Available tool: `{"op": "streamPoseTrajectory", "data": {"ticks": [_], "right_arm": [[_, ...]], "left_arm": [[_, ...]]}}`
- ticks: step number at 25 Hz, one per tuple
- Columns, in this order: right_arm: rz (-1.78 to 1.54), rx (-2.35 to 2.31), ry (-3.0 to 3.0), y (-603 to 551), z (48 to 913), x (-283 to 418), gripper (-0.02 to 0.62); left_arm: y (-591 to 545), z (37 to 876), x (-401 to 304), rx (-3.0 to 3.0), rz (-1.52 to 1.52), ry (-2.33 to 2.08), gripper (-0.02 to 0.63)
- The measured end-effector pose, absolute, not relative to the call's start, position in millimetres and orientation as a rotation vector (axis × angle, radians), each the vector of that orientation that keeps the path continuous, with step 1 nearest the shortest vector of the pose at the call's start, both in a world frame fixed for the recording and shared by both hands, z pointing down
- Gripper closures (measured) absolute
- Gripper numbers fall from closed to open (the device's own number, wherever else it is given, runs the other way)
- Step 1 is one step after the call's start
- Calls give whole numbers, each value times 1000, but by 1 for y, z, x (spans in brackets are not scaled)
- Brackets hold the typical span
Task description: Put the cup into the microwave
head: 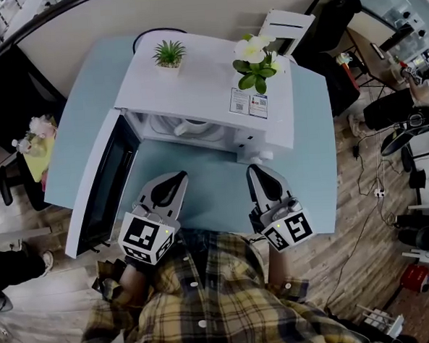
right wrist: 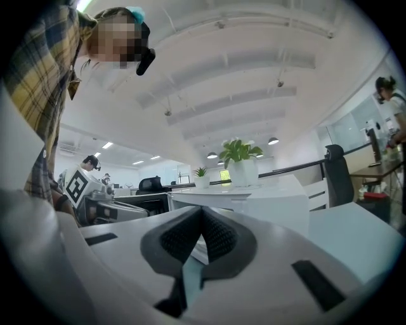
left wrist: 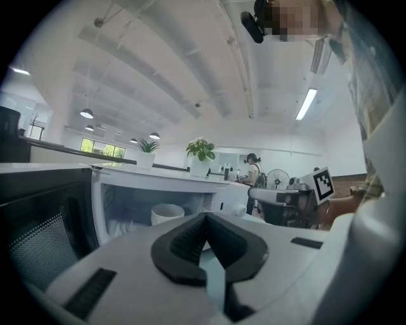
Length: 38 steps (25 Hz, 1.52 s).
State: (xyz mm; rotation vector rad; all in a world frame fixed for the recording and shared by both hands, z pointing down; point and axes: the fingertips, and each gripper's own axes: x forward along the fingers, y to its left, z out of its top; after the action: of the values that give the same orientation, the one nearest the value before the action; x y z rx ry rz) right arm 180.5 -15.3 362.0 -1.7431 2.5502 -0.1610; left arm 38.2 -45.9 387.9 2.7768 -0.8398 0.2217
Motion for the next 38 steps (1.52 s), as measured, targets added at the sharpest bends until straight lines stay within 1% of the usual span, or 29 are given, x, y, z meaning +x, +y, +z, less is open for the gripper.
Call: {"op": "streamPoseTrajectory", "data": {"ticks": [38], "right_arm": [[-193, -1766, 2559, -28, 375, 185, 594]], "left_arm": [[-56, 388, 28, 2758, 214, -907, 615]]}}
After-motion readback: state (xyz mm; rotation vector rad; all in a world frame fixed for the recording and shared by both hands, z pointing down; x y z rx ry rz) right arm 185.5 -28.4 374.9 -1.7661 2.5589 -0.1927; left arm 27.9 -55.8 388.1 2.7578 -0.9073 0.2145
